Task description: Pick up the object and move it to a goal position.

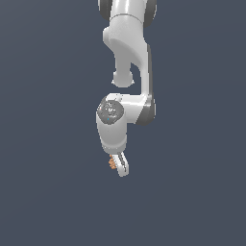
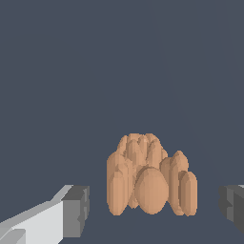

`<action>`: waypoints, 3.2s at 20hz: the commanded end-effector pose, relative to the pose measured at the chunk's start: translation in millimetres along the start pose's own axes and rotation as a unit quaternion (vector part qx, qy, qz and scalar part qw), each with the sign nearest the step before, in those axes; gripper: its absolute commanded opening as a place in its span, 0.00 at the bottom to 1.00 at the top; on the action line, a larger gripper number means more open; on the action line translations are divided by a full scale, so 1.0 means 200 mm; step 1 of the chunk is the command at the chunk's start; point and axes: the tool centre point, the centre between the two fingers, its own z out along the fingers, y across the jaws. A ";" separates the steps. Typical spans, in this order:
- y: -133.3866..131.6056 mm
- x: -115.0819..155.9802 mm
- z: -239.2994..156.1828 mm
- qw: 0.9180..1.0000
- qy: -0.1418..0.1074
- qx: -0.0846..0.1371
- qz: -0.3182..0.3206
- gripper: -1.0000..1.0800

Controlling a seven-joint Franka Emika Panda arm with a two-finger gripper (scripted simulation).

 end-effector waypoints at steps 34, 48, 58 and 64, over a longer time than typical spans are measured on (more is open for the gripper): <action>0.09 -0.04 0.09 1.000 0.000 -0.001 0.001 0.00; 0.43 -0.19 -0.18 1.000 -0.001 0.000 0.001 0.00; 0.64 -0.28 -0.36 1.000 -0.001 0.000 0.001 0.00; 0.71 -0.31 -0.42 1.000 -0.001 -0.001 0.001 0.00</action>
